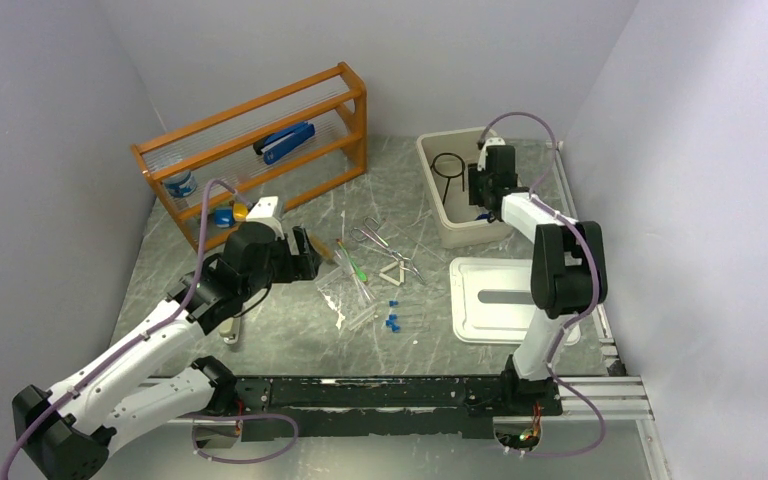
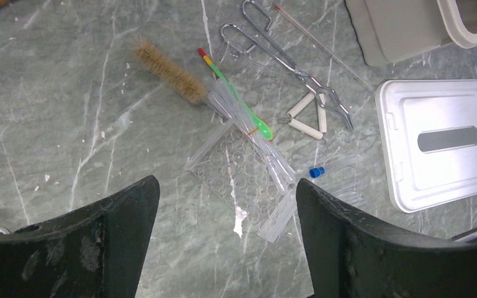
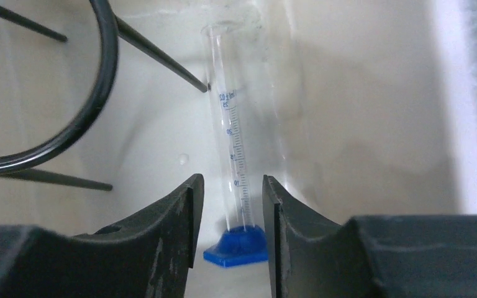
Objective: Organize the chemistry lab equipment
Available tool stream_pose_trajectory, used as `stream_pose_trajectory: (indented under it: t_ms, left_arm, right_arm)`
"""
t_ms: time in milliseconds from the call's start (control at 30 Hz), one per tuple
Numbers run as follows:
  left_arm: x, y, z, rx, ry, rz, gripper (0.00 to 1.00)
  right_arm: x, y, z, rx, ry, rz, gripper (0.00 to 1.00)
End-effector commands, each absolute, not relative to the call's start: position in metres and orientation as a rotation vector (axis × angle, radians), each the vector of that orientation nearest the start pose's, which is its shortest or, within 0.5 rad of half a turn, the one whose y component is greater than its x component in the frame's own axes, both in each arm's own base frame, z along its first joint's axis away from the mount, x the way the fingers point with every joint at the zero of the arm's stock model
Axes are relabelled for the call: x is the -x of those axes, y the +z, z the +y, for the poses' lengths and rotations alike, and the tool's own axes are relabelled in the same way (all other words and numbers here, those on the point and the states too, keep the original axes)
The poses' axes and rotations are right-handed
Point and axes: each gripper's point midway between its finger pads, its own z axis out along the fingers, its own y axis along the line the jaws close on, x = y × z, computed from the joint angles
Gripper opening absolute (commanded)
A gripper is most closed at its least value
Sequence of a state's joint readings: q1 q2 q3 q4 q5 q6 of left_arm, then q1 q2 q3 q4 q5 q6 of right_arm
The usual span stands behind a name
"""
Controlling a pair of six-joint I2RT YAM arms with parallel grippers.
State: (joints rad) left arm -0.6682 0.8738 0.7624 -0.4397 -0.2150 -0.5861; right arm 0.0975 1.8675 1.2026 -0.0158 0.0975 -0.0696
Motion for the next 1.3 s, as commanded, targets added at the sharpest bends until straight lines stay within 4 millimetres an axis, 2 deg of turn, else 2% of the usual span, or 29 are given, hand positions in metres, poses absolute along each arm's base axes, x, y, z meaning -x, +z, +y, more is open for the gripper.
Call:
stream_pose_trajectory:
  t_ms: [0,167,267,367,400,467,533,600,733,800,867,900,1100,1267]
  left_arm:
    - [-0.246,0.214,-0.171,0.036,-0.539,2.081,0.85]
    - [-0.247,0.217,-0.166,0.041,-0.514,2.063,0.86]
    - [-0.247,0.220,-0.162,0.041,-0.497,2.049,0.87]
    - [-0.250,0.227,-0.157,0.039,-0.469,2.029,0.88]
    - [-0.251,0.231,-0.156,0.034,-0.460,2.019,0.88]
    - [-0.253,0.235,-0.152,0.032,-0.431,2.004,0.89]
    - [-0.254,0.238,-0.145,0.052,-0.400,1.993,0.90]
    - [-0.254,0.241,-0.141,0.066,-0.391,1.977,0.90]
    - [-0.252,0.246,-0.136,0.094,-0.395,1.948,0.91]
    - [-0.251,0.247,-0.134,0.106,-0.393,1.941,0.91]
    - [-0.251,0.246,-0.133,0.113,-0.393,1.940,0.90]
    - [-0.251,0.246,-0.134,0.115,-0.397,1.938,0.90]
    - [-0.254,0.239,-0.144,0.099,-0.433,1.957,0.89]
    - [-0.254,0.235,-0.148,0.086,-0.433,1.982,0.89]
  right_arm:
    - [-0.494,0.146,0.028,0.008,-0.067,2.130,0.45]
    - [-0.468,0.199,0.043,-0.038,-0.081,2.057,0.55]
    - [-0.444,0.224,0.062,-0.019,-0.089,2.044,0.58]
    - [-0.420,0.237,0.100,0.046,-0.061,2.066,0.60]
    - [-0.409,0.240,0.124,0.097,-0.035,2.062,0.60]
    - [-0.393,0.243,0.156,0.167,0.013,2.052,0.62]
    - [-0.379,0.232,0.186,0.239,0.090,2.068,0.64]
    - [-0.369,0.211,0.210,0.308,0.170,2.102,0.65]
    - [-0.351,0.152,0.245,0.464,0.286,2.220,0.65]
    - [-0.346,0.126,0.253,0.477,0.307,2.279,0.60]
    - [-0.347,0.109,0.256,0.476,0.306,2.313,0.48]
    - [-0.350,0.102,0.257,0.466,0.298,2.323,0.45]
    - [-0.368,0.062,0.264,0.471,0.232,2.380,0.43]
    - [-0.371,0.036,0.275,0.519,0.252,2.426,0.38]
